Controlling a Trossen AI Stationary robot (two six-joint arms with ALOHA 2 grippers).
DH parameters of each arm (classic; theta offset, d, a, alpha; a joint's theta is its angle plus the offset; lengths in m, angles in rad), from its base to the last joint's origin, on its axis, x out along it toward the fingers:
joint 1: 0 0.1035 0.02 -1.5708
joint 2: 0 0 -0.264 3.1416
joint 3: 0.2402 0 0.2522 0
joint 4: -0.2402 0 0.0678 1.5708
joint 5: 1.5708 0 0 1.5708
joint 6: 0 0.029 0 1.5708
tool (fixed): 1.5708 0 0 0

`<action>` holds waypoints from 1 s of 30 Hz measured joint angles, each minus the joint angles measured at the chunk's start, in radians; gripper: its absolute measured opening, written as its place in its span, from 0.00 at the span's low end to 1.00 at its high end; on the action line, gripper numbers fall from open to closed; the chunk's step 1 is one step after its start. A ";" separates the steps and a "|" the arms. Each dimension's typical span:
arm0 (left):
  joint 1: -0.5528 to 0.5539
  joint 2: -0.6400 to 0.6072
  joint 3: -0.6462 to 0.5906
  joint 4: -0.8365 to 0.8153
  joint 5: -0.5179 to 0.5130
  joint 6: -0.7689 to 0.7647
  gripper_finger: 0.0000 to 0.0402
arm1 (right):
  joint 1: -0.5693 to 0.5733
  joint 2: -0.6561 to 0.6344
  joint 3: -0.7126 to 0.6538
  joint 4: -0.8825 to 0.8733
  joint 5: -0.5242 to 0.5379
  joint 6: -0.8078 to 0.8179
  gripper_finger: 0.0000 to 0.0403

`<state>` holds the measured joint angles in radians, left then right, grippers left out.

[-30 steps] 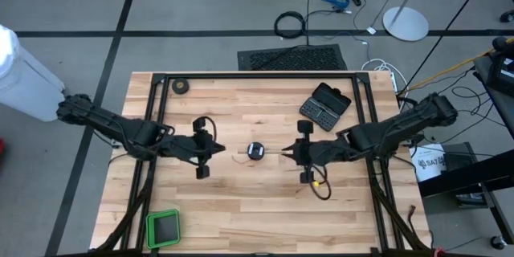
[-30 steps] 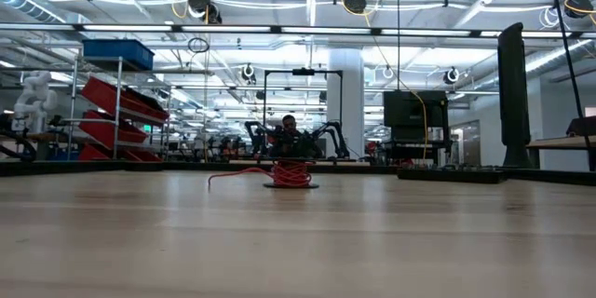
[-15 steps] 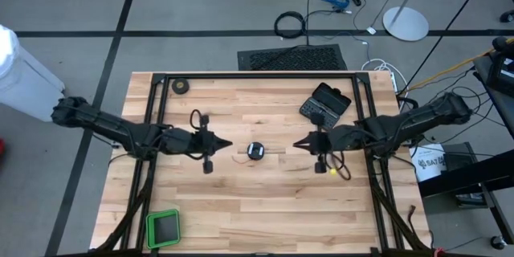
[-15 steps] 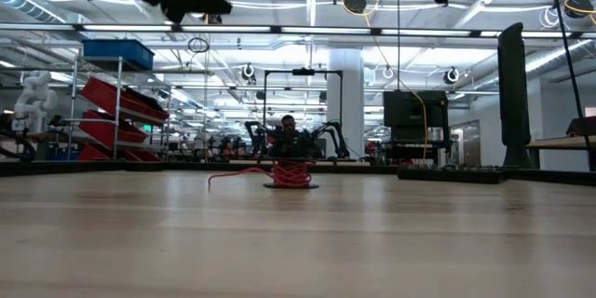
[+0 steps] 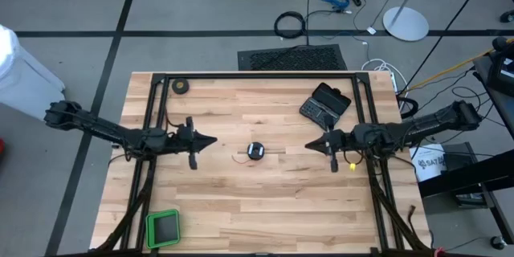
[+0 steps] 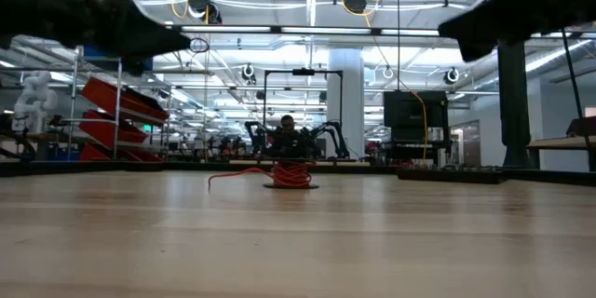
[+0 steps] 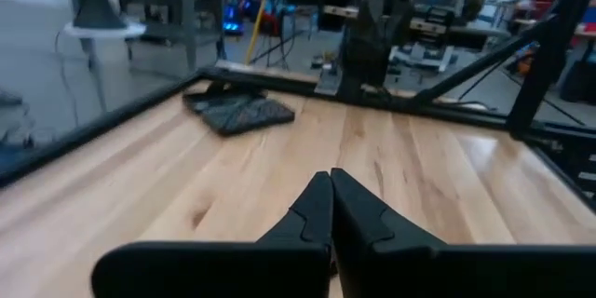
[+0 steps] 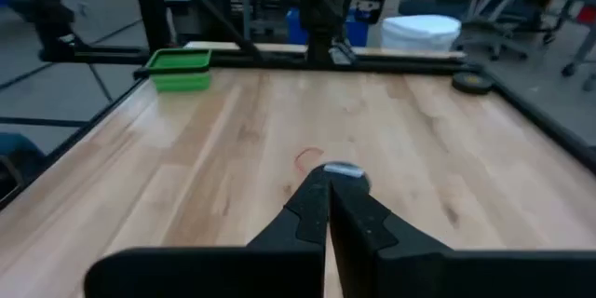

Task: Coil cords
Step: Return to Home Position

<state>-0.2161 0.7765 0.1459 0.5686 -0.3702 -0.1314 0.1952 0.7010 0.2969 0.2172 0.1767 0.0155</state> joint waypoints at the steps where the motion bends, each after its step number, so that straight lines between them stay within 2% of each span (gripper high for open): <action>1: 0.002 -0.009 -0.018 -0.001 0.000 -0.018 0.00 | -0.005 -0.010 -0.027 0.021 -0.011 0.007 0.00; 8: 0.009 -0.021 -0.057 -0.016 0.000 0.014 0.00 | -0.039 -0.024 -0.126 0.092 -0.054 0.026 0.00; 13: 0.066 -0.021 -0.080 -0.049 -0.039 0.014 0.00 | -0.078 -0.028 -0.200 0.150 -0.059 0.046 0.00; 18: 0.098 -0.037 -0.138 0.038 0.024 -0.019 0.00 | -0.105 -0.045 -0.283 0.314 -0.130 0.074 0.00; 27: 0.103 -0.109 -0.138 0.053 0.042 0.049 0.00 | -0.124 -0.070 -0.283 0.278 -0.098 0.054 0.00; 30: 0.129 -0.150 -0.138 0.048 0.113 0.071 0.00 | -0.135 -0.082 -0.283 0.258 -0.099 0.052 0.00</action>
<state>-0.0872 0.6268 0.0078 0.6169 -0.2575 -0.0608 0.0605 0.6192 0.0142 0.4752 0.0776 0.0677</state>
